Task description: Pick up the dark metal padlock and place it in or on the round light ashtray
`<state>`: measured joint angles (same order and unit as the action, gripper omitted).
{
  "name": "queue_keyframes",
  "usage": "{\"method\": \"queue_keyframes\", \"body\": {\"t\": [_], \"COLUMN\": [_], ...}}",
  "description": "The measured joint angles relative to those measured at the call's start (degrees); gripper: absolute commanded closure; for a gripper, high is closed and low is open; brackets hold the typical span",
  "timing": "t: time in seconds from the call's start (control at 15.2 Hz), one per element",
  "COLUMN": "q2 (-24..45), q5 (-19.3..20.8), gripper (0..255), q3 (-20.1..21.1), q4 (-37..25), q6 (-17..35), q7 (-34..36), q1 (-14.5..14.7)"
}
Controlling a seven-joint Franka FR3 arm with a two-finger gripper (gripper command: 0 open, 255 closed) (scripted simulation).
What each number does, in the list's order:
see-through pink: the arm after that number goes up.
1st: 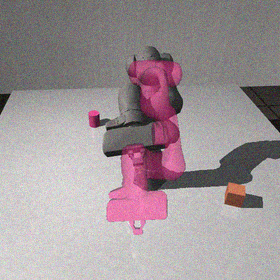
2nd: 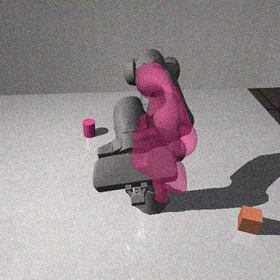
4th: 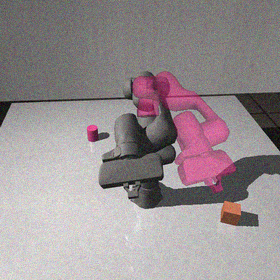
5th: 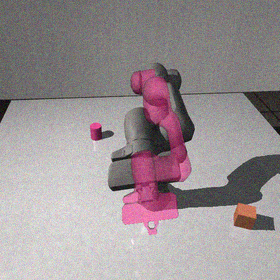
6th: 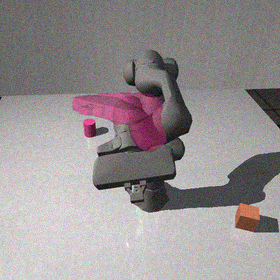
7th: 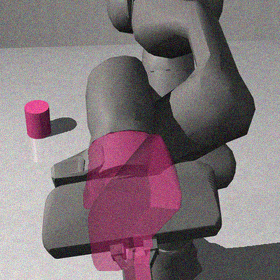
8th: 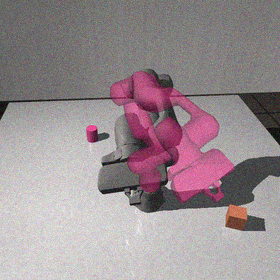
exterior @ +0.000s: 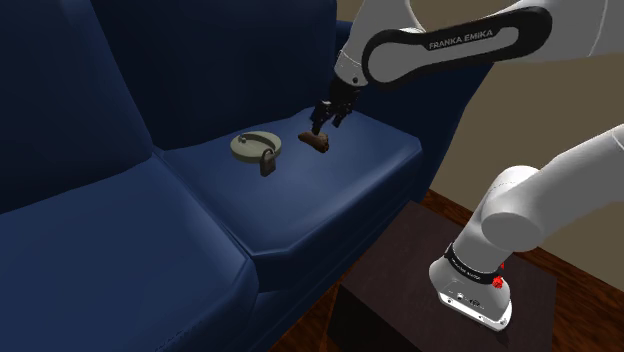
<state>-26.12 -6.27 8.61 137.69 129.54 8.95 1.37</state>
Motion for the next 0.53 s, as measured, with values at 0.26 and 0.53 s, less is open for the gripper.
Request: {"method": "queue_keyframes", "body": {"t": [0.26,0.53], "q2": [8.1,16.2], "q5": [1.0,3.5], "gripper": [0,0], "q3": [1.8,3.7], "q4": [-2.0,-4.7], "q6": [8.5,16.3], "q7": [1.3,3.7], "q1": [-0.3,-0.6]}}
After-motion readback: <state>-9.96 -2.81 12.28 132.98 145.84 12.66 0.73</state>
